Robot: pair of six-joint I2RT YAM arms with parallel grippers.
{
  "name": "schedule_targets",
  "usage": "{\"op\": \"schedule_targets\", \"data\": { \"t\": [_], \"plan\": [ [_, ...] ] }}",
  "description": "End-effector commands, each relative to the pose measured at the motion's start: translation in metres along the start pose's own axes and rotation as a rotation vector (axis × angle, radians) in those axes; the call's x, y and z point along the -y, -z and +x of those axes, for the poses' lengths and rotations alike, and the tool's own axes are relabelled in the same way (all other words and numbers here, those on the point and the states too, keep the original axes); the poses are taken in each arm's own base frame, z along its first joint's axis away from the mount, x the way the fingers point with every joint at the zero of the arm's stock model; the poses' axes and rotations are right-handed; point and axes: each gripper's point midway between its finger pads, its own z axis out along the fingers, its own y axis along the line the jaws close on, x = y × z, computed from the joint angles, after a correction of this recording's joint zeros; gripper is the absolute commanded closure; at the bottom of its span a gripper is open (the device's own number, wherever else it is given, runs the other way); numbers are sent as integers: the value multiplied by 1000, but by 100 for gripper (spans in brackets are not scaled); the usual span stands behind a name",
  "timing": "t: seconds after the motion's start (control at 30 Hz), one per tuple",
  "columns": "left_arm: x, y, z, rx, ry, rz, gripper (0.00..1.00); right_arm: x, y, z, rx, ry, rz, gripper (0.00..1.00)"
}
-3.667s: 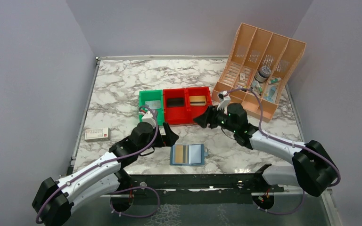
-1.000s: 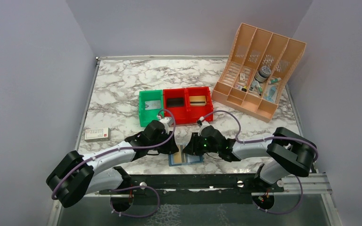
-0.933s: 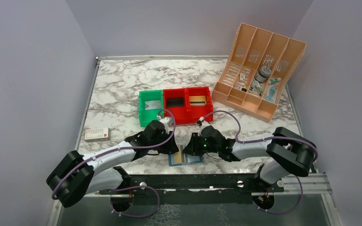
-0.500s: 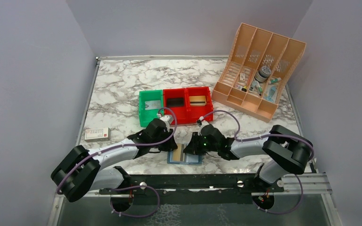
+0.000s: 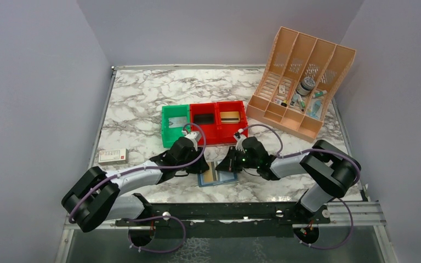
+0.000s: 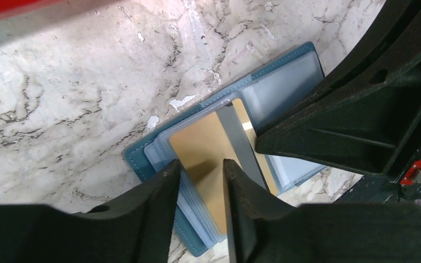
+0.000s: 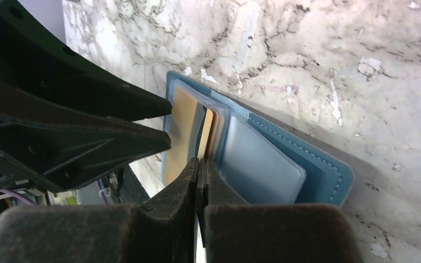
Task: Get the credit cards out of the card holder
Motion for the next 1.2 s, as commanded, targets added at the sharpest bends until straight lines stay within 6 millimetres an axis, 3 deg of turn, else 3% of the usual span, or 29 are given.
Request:
{"op": "schedule_targets", "data": {
  "t": [0.0,0.2,0.37,0.5,0.73,0.97,1.17],
  "plan": [
    [3,7,8,-35,2,0,59,-20,0,-10,30,24,-97,98],
    [13,9,9,-48,-6,50,56,-14,1,-9,25,31,-62,98],
    [2,9,13,-66,-10,-8,56,-4,4,-10,43,37,-9,98],
    [6,12,8,-45,-8,1,57,2,6,-9,45,37,10,98],
    [9,17,5,-22,-12,7,57,6,8,-9,32,33,1,98],
    [28,24,-3,15,-22,93,57,8,7,-7,21,26,4,98],
    [28,17,2,-18,-33,85,63,7,6,-5,14,22,-7,97]
  ]
}}
